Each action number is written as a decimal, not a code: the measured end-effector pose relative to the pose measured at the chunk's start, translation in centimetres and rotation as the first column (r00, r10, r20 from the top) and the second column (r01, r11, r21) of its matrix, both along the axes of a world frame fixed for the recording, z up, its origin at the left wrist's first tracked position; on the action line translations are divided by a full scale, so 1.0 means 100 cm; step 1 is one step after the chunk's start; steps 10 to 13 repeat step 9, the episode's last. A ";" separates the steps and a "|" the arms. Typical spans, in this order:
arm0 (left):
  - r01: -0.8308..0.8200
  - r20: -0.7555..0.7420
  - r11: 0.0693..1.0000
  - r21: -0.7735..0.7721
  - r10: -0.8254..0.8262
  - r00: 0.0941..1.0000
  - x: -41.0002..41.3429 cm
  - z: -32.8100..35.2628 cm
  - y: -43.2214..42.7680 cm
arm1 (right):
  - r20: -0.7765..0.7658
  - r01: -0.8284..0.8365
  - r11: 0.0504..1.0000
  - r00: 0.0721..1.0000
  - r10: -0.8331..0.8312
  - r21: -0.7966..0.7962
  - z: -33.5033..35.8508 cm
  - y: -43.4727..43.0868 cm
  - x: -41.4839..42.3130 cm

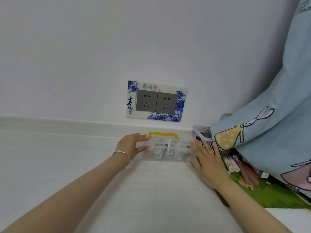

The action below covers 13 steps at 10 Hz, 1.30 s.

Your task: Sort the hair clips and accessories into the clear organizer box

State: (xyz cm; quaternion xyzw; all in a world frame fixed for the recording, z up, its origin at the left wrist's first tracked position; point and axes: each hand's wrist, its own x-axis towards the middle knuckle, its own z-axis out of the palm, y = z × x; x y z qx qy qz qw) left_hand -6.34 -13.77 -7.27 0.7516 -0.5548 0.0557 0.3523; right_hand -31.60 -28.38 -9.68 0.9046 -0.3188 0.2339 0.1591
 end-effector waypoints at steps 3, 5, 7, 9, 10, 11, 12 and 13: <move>-0.012 -0.037 1.000 -0.011 0.012 0.999 0.004 -0.002 -0.066 | -0.032 0.131 0.991 0.991 -0.131 -0.024 0.002 -0.056 0.015; -0.025 -0.051 0.999 -0.032 0.024 0.998 0.010 -0.006 -0.079 | -0.042 0.162 0.986 0.986 -0.163 -0.029 0.004 -0.061 0.021; -0.072 0.099 0.990 0.120 0.060 0.993 -0.001 -0.002 -0.070 | -0.085 0.173 0.982 0.982 -0.167 0.071 0.004 -0.051 0.021; -0.102 0.083 0.989 0.111 0.093 0.992 -0.002 -0.008 -0.022 | 0.105 -0.034 0.984 0.994 0.015 0.176 0.047 -0.005 0.006; -0.102 0.083 0.989 0.111 0.093 0.992 -0.002 -0.008 -0.022 | 0.105 -0.034 0.984 0.994 0.015 0.176 0.047 -0.005 0.006; -0.102 0.083 0.989 0.111 0.093 0.992 -0.002 -0.008 -0.022 | 0.105 -0.034 0.984 0.994 0.015 0.176 0.047 -0.005 0.006; -0.102 0.083 0.989 0.111 0.093 0.992 -0.002 -0.008 -0.022 | 0.105 -0.034 0.984 0.994 0.015 0.176 0.047 -0.005 0.006; -0.102 0.083 0.989 0.111 0.093 0.992 -0.002 -0.008 -0.022 | 0.105 -0.034 0.984 0.994 0.015 0.176 0.047 -0.005 0.006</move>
